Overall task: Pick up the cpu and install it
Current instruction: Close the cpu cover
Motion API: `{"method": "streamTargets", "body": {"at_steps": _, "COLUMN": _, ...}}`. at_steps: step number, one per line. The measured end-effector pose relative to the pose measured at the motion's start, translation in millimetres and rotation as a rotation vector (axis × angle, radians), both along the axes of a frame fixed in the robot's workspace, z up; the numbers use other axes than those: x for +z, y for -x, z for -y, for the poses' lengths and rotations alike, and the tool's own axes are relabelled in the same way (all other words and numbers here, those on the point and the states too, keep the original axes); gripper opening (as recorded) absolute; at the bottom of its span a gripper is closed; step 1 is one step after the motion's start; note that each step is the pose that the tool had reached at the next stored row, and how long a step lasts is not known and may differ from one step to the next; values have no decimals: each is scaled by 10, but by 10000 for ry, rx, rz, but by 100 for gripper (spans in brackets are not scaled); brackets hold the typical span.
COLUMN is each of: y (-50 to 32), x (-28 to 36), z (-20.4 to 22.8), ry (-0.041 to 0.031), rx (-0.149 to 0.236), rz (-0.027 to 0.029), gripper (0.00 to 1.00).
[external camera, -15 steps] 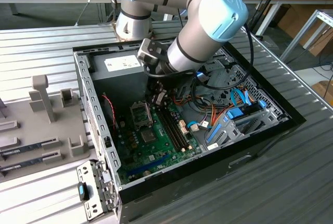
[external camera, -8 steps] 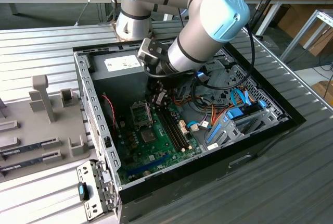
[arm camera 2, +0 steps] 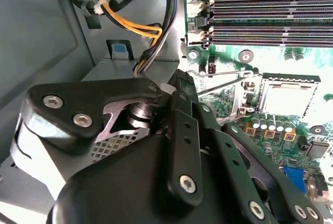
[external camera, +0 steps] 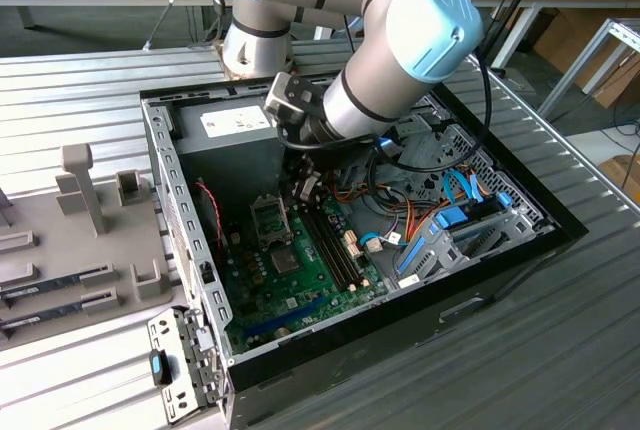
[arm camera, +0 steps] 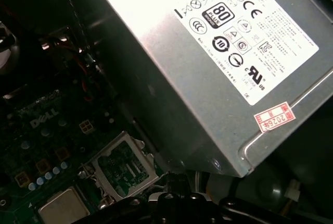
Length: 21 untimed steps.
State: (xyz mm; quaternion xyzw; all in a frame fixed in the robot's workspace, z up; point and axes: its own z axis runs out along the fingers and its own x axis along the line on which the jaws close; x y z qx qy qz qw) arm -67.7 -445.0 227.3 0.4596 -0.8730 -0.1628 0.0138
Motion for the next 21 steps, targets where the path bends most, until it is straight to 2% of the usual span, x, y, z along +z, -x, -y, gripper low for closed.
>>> {"method": "streamTargets", "body": {"at_steps": 4, "y": 3, "x": 4, "z": 26, "ry": -123, "rx": 0, "rz": 0, "gripper": 11}}
{"method": "streamTargets", "body": {"at_steps": 8, "y": 0, "x": 4, "z": 77, "ry": -130, "rx": 0, "rz": -2, "gripper": 11}}
{"method": "streamTargets", "body": {"at_steps": 10, "y": -67, "x": 0, "z": 78, "ry": -132, "rx": -2, "rz": -44, "gripper": 11}}
{"method": "streamTargets", "body": {"at_steps": 12, "y": -105, "x": -10, "z": 76, "ry": -131, "rx": -3, "rz": -74, "gripper": 11}}
{"method": "streamTargets", "body": {"at_steps": 16, "y": -112, "x": -51, "z": 56, "ry": -132, "rx": -7, "rz": -105, "gripper": 11}}
{"method": "streamTargets", "body": {"at_steps": 21, "y": -113, "x": -143, "z": 0, "ry": -132, "rx": -16, "rz": -150, "gripper": 11}}
